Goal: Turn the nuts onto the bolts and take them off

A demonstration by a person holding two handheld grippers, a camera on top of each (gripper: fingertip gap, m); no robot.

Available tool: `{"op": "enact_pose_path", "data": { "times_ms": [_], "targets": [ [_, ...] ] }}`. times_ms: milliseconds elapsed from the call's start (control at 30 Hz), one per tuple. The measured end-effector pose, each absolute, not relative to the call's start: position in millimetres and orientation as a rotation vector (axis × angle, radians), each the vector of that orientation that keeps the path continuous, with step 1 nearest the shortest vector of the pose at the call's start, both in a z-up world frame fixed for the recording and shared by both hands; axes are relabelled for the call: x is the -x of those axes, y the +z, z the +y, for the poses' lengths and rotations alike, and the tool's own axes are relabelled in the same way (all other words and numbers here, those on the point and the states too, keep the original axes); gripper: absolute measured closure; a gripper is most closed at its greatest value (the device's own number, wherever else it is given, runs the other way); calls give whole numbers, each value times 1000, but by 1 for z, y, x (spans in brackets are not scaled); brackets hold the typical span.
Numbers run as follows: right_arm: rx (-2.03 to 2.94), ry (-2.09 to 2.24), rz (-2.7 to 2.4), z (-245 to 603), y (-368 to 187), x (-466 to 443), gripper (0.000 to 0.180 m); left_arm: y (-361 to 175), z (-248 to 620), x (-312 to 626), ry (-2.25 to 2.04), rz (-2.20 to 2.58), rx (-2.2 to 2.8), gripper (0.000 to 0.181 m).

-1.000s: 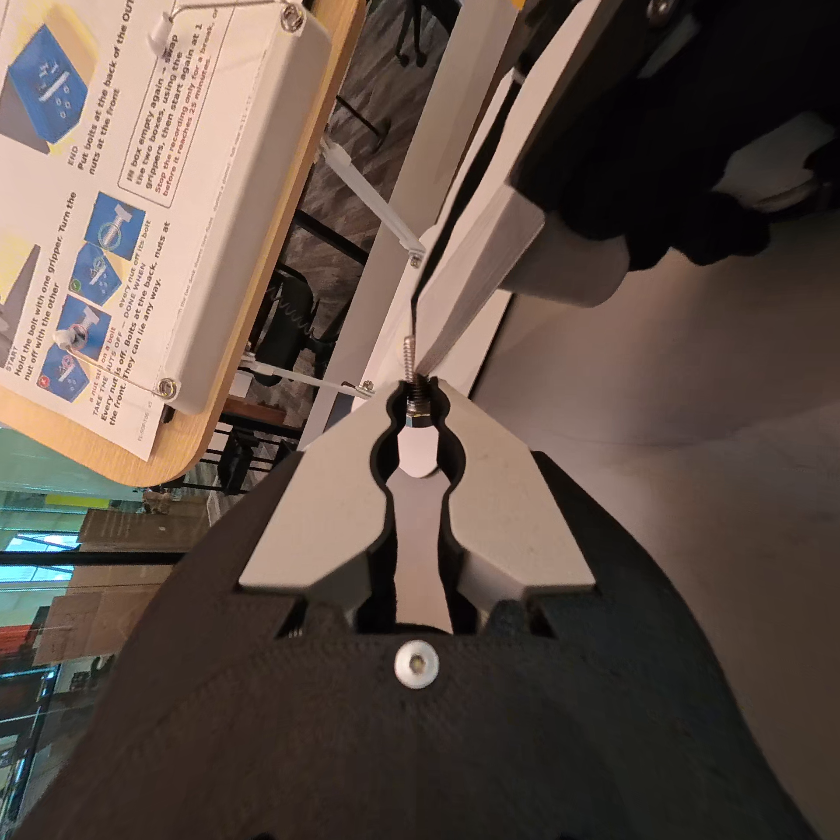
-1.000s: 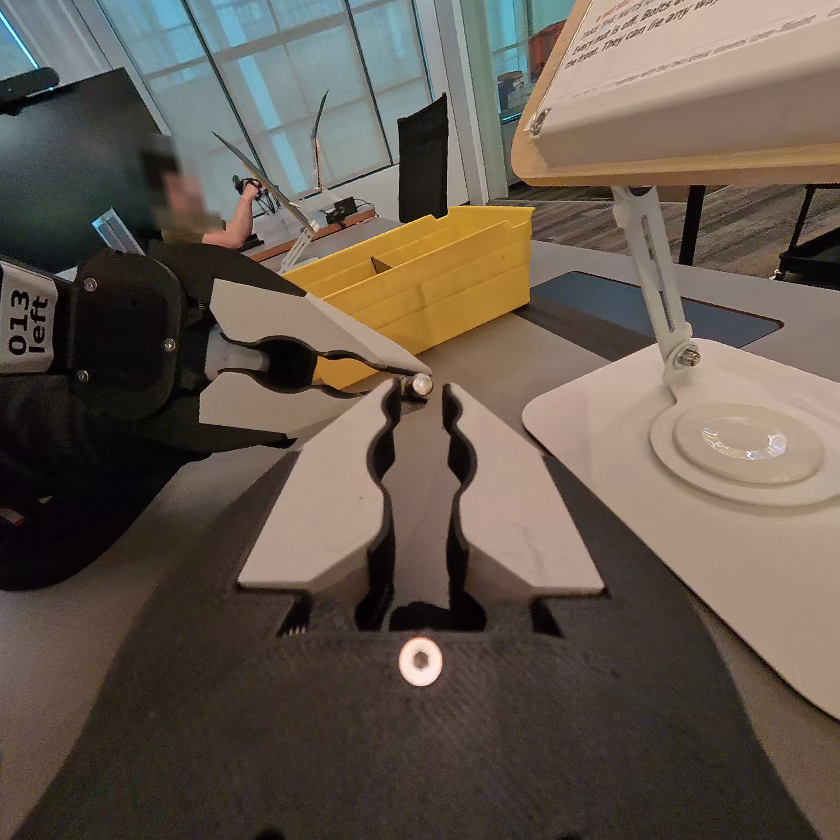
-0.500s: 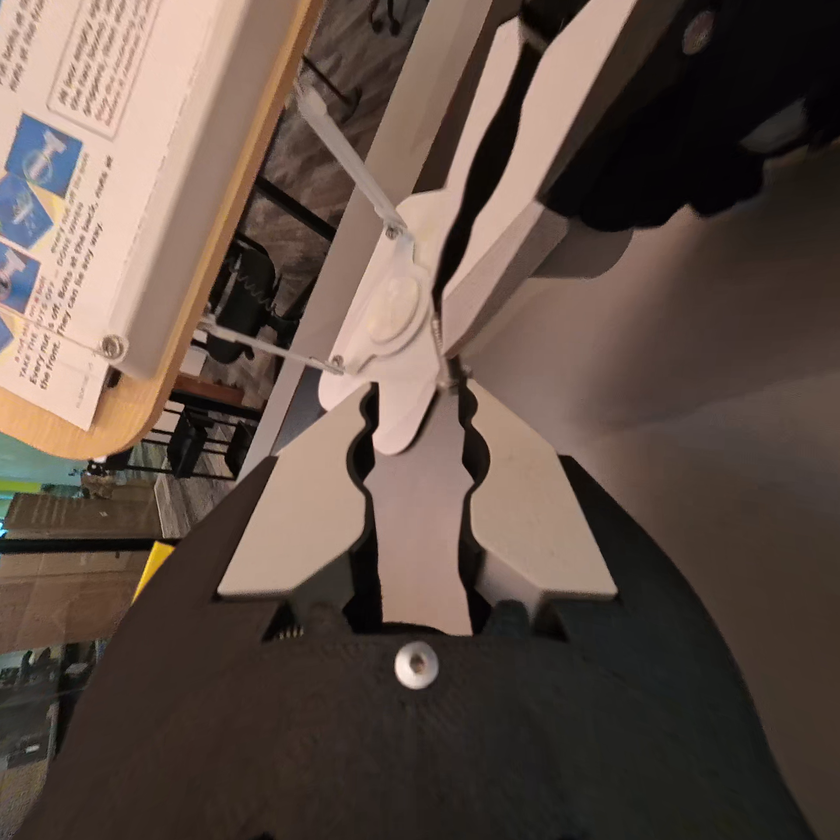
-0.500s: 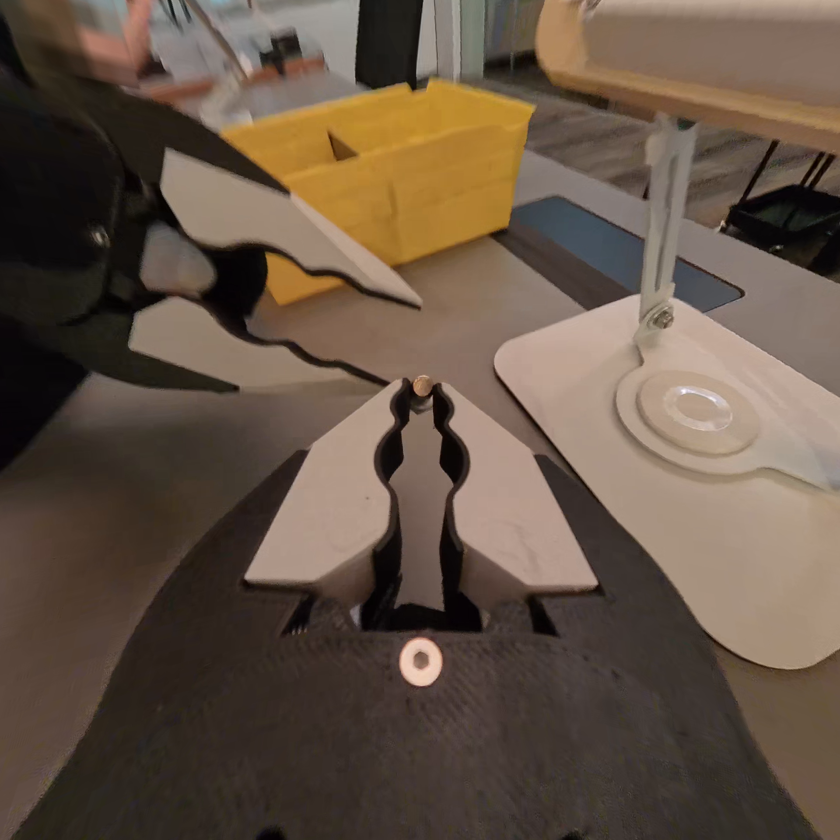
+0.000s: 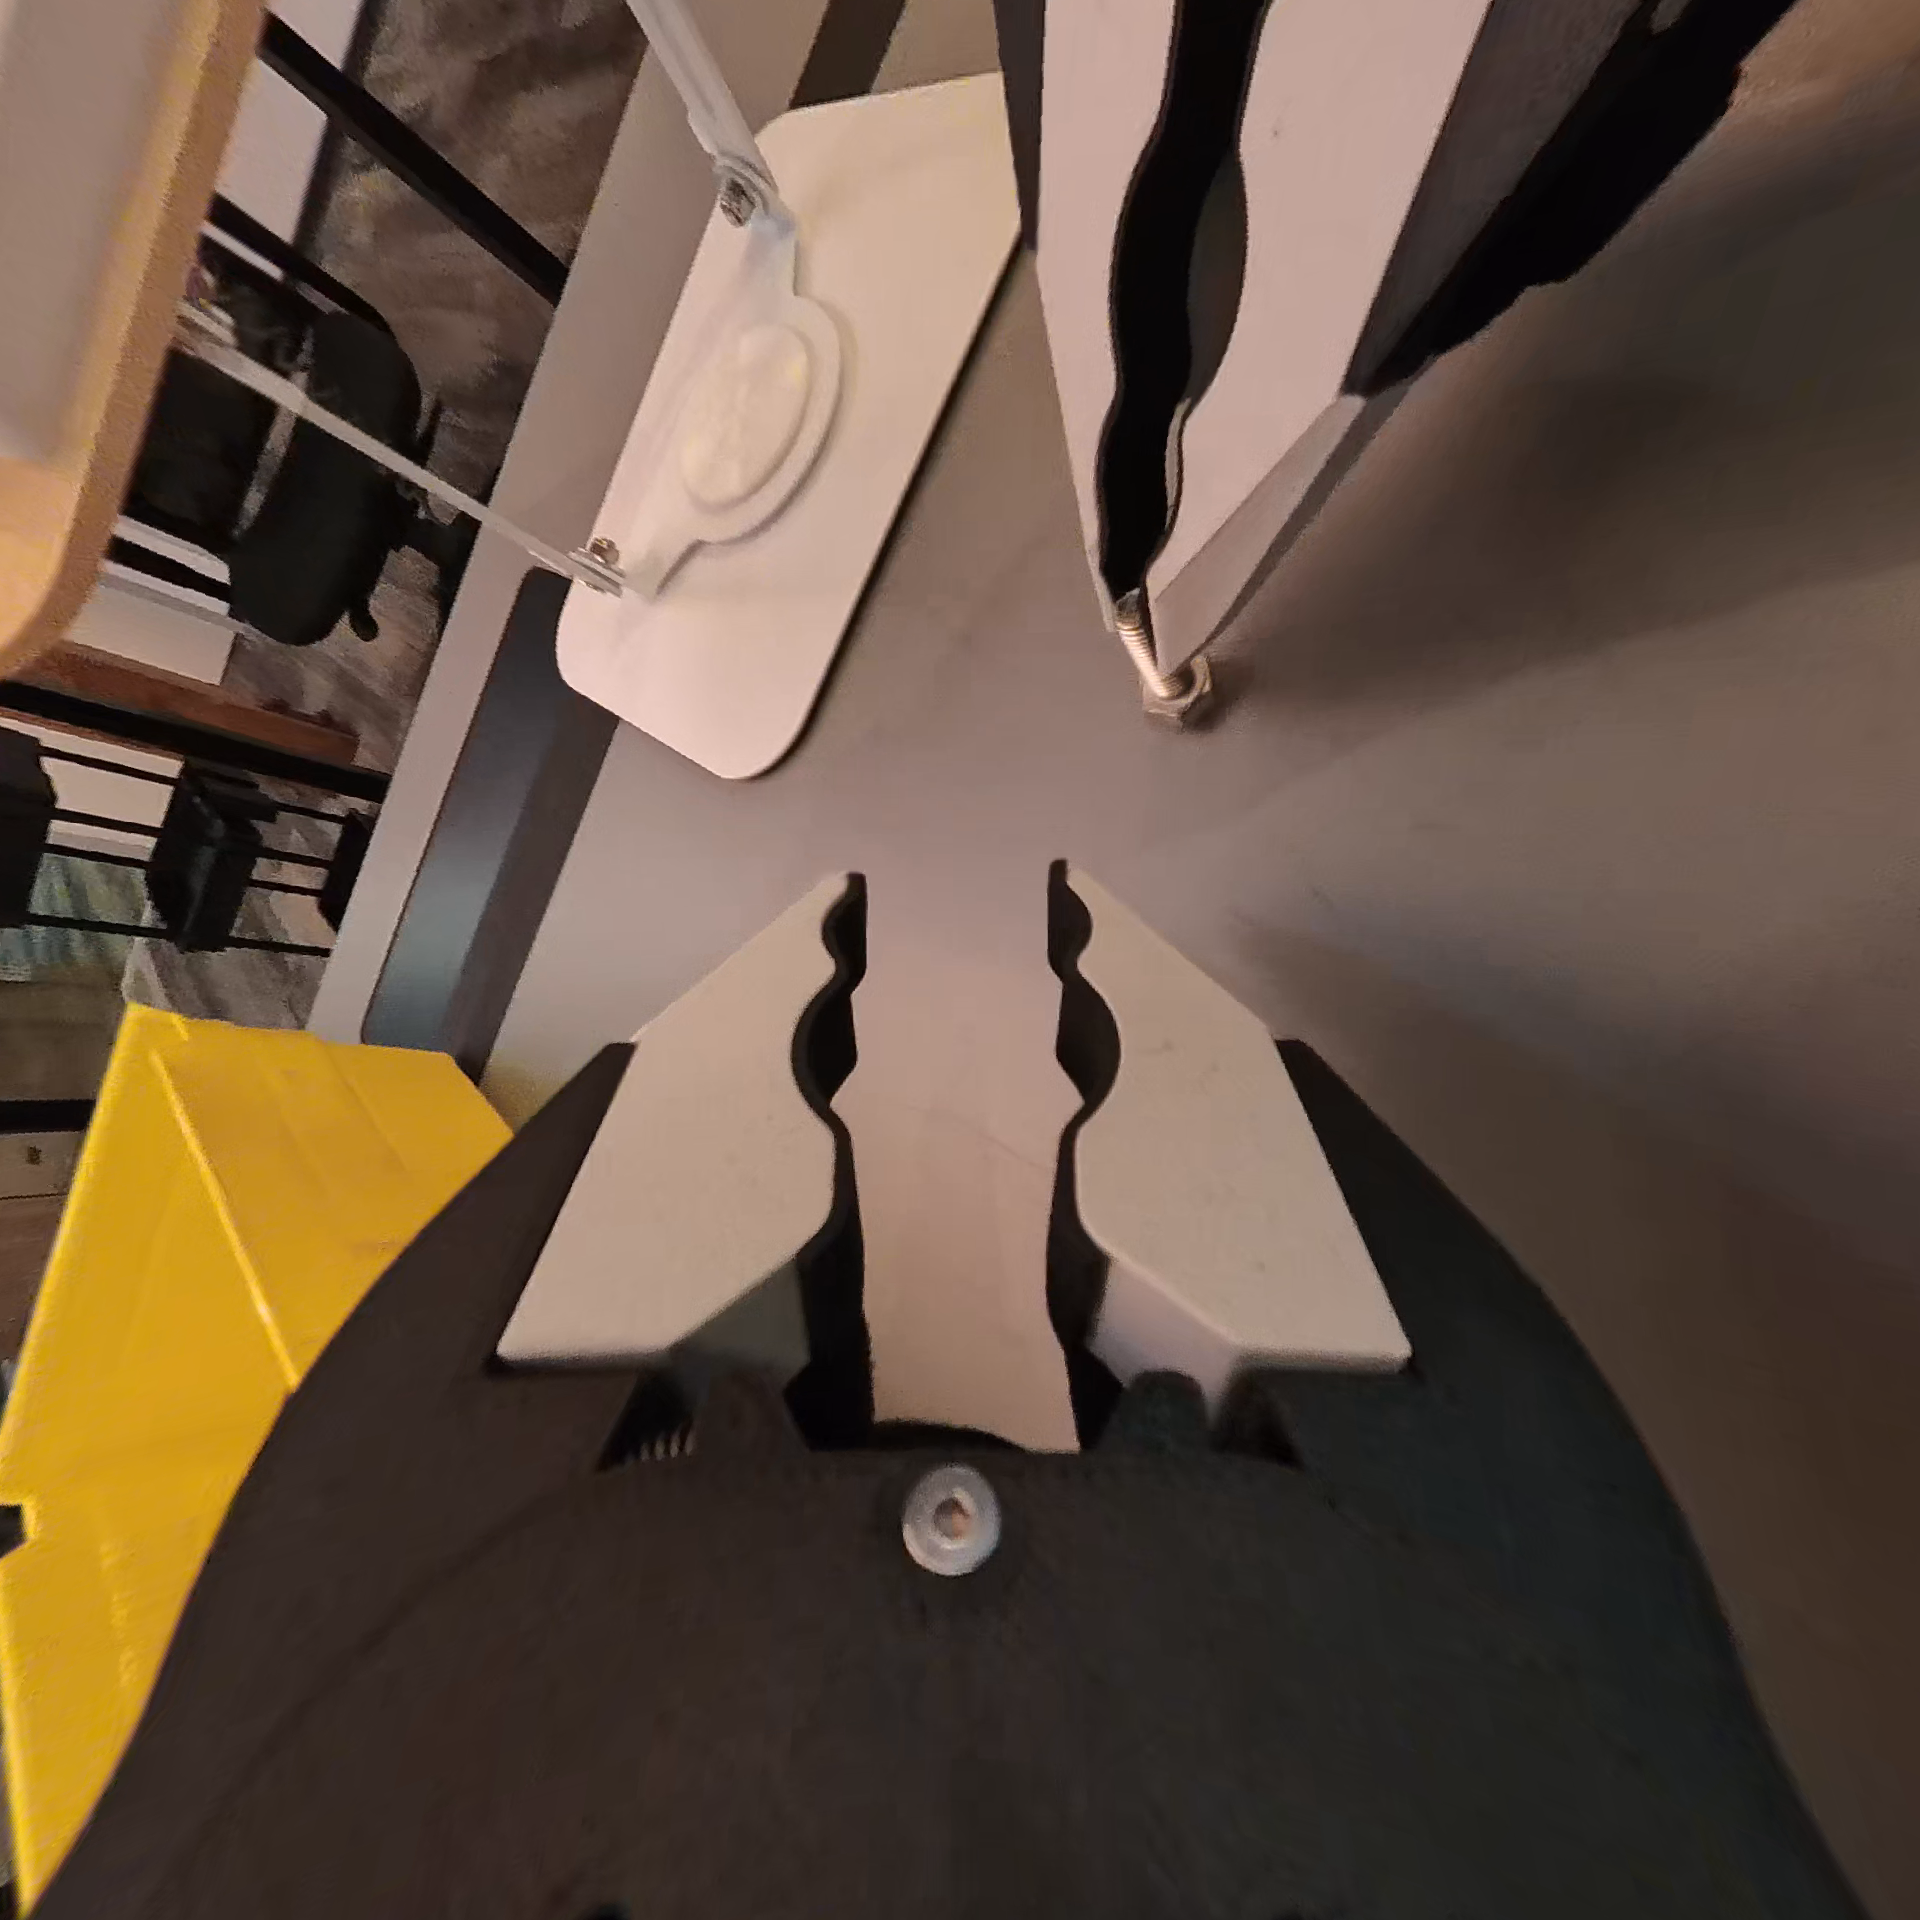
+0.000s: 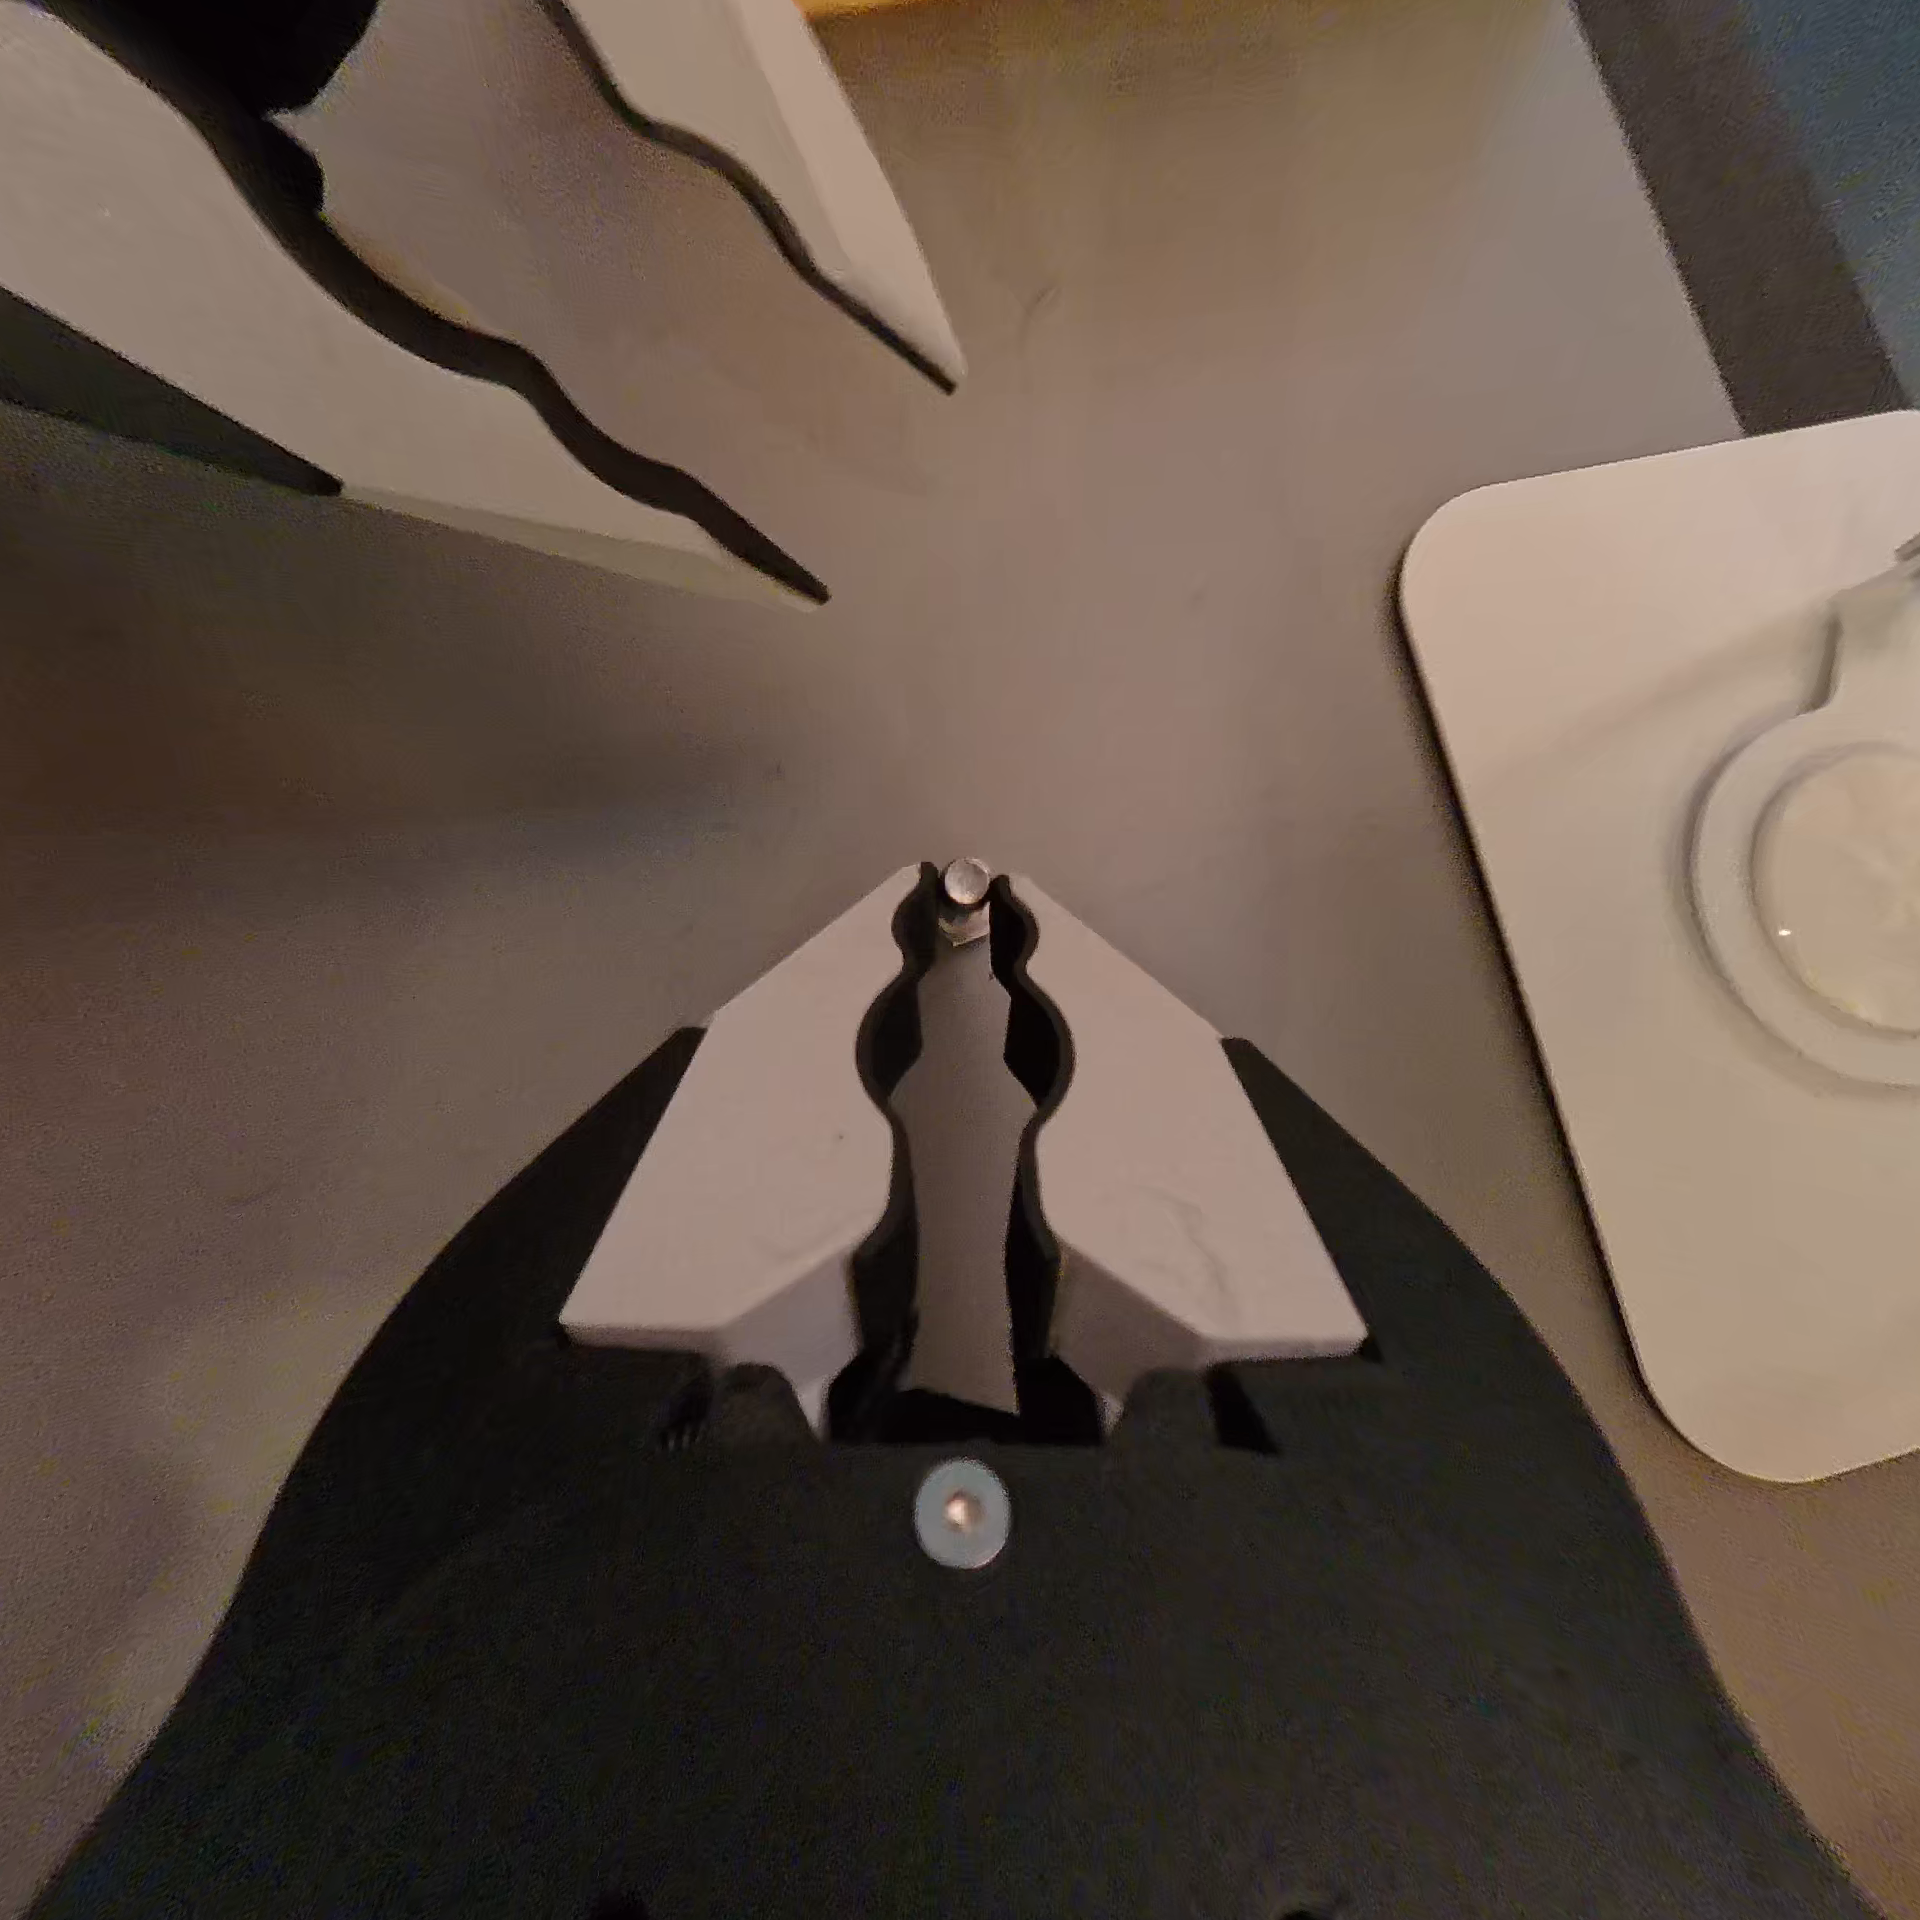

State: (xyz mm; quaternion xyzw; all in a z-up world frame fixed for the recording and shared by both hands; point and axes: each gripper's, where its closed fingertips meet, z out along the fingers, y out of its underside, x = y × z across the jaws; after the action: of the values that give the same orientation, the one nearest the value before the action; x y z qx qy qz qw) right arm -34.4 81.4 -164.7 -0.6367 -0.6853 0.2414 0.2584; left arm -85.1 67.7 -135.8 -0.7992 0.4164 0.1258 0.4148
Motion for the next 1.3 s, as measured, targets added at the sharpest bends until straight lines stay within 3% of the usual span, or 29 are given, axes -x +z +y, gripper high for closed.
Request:
{"op": "enact_pose_path", "data": {
  "times_ms": [433, 633, 833, 1000, 1167, 1300],
  "targets": [
    [1759, 635, -1877, 77, -172, 39, 171, -151, 69, 83, 264, 1050, 2049, 148],
    [1730, 668, -1859, 77, -168, 41, 155, -147, 70, 82, 233, 1027, 2044, 147],
    [1582, 728, -1760, 83, -139, 48, 143, -69, 69, 101, 306, 949, 1892, 153],
    [1498, 711, -1668, 92, -123, 49, 148, -12, 62, 216, 453, 713, 2034, 146],
    [1471, 697, -1609, 100, -116, 48, 151, -62, 40, 327, 337, 465, 2433, 151],
    [1478, 690, -1601, 104, -121, 46, 152, -121, 27, 359, 228, 457, 2657, 152]
  ]
}}
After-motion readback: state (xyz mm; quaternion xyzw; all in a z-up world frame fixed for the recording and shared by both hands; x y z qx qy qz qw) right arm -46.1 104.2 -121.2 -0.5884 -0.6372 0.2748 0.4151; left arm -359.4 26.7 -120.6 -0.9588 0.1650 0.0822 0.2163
